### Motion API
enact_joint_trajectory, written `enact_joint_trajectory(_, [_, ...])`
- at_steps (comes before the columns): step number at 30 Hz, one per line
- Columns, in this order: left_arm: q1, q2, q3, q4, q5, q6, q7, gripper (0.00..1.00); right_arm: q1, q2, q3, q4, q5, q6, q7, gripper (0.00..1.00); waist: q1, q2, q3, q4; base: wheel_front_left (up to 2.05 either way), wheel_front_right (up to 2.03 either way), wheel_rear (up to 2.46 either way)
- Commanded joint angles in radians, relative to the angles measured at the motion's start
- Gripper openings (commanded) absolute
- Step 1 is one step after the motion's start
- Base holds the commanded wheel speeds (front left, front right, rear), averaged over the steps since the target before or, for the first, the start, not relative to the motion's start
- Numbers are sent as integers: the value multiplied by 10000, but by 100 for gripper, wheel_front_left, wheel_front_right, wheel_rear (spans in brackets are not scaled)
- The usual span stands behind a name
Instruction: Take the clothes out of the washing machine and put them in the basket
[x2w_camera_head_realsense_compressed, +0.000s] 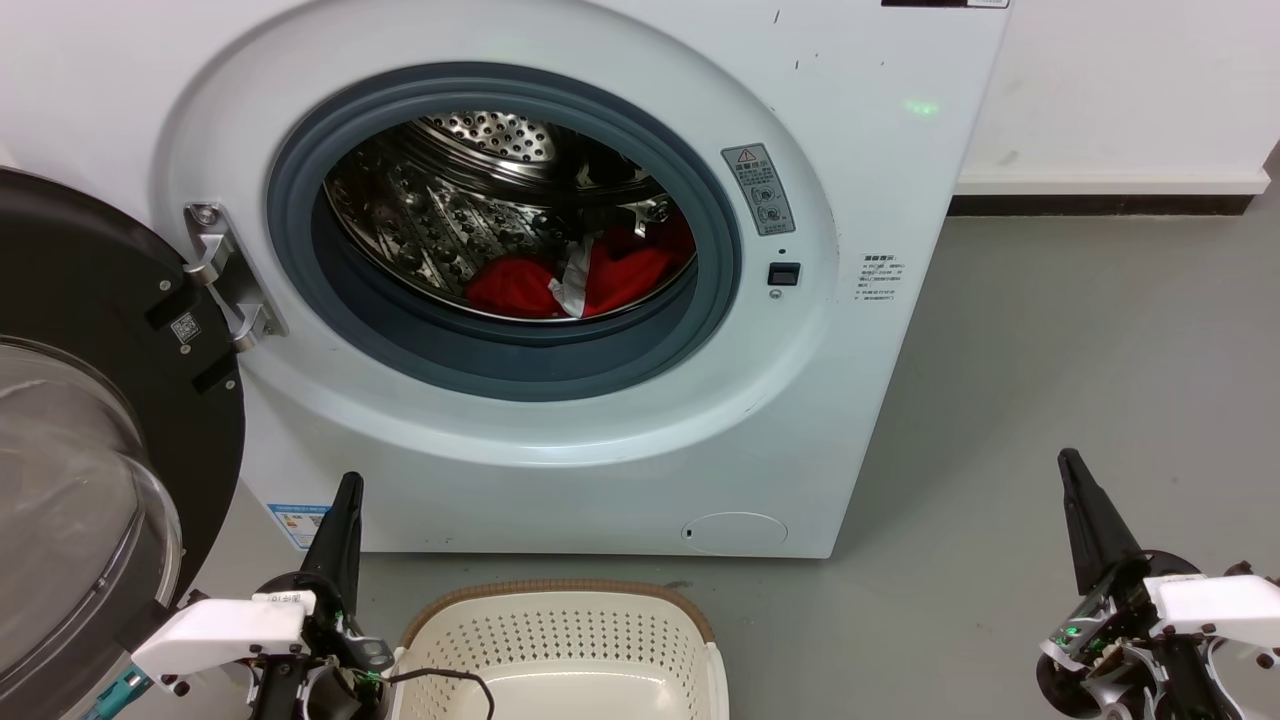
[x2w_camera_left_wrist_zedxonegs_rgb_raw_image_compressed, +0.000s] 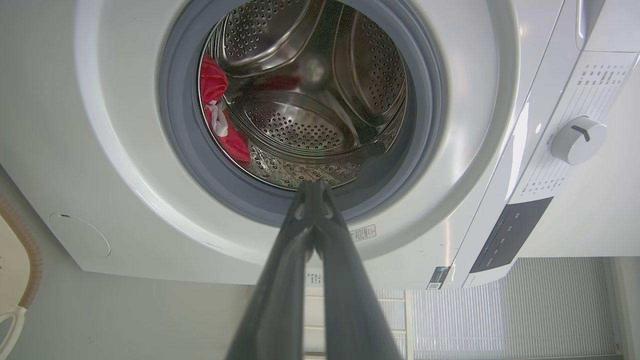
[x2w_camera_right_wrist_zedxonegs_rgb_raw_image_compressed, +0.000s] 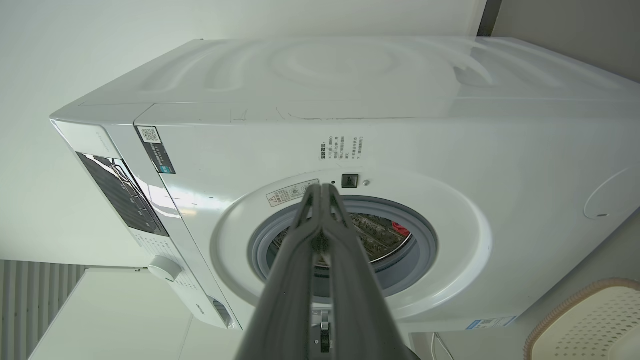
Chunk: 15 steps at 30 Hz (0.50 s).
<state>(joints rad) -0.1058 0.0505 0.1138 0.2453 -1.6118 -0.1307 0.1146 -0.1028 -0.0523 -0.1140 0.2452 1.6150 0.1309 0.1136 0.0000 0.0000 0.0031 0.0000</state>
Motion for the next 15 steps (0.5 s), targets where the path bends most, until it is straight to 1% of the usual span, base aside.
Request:
enact_joint_trajectory(1, [-61, -7, 21, 2, -23, -21, 18, 0, -121, 33, 5, 9, -45, -4, 2, 0, 0, 0, 0, 0, 0, 0, 0])
enact_joint_trajectory(2, [-61, -7, 21, 2, -23, -21, 18, 0, -121, 33, 5, 9, -45, -4, 2, 0, 0, 0, 0, 0, 0, 0, 0])
enact_joint_trajectory(3, [-1, 0, -2, 3, 2, 0, -1, 100, 1, 0, 0, 1, -1, 0, -2, 100, 0, 0, 0, 0, 0, 0, 0])
enact_joint_trajectory(5, [102, -15, -30, 156, 7, 2, -9, 100, 108, 2, 12, 137, 0, 0, -11, 100, 0, 0, 1, 0, 0, 0, 0])
enact_joint_trajectory(10, [40, -14, -293, 105, 194, 1, -272, 100, 169, 3, 146, -47, -150, 0, -276, 100, 0, 0, 8, -3, 0, 0, 0])
enact_joint_trajectory(15, [-26, -10, -454, 12, 579, 1, -526, 100, 236, 4, 244, -244, -566, 0, -523, 100, 0, 0, 14, 12, 0, 0, 0])
